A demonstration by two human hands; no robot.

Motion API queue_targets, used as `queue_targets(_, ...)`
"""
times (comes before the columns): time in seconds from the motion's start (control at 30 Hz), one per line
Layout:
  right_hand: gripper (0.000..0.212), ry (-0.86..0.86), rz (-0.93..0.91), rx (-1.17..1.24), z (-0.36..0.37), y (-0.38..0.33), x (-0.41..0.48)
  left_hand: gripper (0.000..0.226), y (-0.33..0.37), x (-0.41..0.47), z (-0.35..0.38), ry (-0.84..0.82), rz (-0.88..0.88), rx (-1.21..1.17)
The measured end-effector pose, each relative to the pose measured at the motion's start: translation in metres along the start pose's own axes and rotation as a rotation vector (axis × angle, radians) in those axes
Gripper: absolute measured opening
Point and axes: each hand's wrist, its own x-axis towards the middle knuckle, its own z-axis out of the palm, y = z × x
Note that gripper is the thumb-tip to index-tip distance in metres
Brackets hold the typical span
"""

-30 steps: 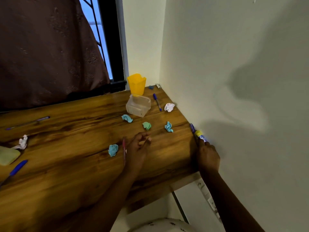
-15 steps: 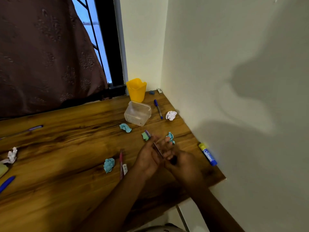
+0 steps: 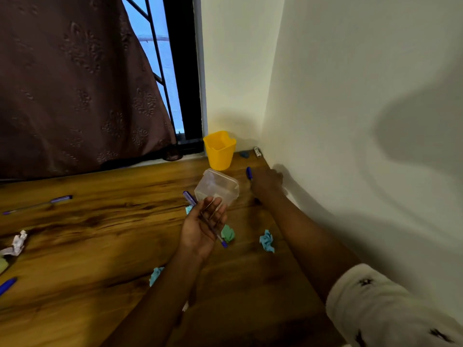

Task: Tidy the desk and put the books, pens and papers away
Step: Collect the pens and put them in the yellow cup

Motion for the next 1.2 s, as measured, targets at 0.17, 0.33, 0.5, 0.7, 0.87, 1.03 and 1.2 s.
queue_targets(0.17,0.024,-0.006,0.106,0.109,0.021,0.001,0.021,0.028,0.007,0.010,-0.009,0.007,0.037,0.014)
queue_targets(0.33,0.022,-0.028,0.123,0.271,-0.012,0.008,0.009,0.033,0.010,0.005,-0.018,0.001,0.020,0.050)
queue_targets(0.5,0.014,-0.074,-0.117,0.520,-0.054,-0.011,-0.072,0.035,0.007,-0.010,-0.024,-0.036,-0.069,0.059)
queue_targets(0.7,0.015,-0.221,-0.343,0.491,-0.041,-0.066,-0.163,0.027,0.009,-0.035,-0.034,-0.059,-0.056,0.052)
queue_targets(0.87,0.013,-0.104,-0.236,0.680,-0.025,-0.081,-0.201,0.028,0.039,-0.065,-0.070,0.001,0.020,-0.064)
queue_targets(1.03,0.009,-0.192,-0.149,0.500,0.011,-0.096,-0.248,0.026,0.075,-0.096,-0.131,0.095,0.126,-0.039)
queue_targets(1.2,0.043,-0.006,-0.039,0.212,0.053,-0.135,-0.290,0.025,0.082,-0.123,-0.167,0.095,0.074,-0.035)
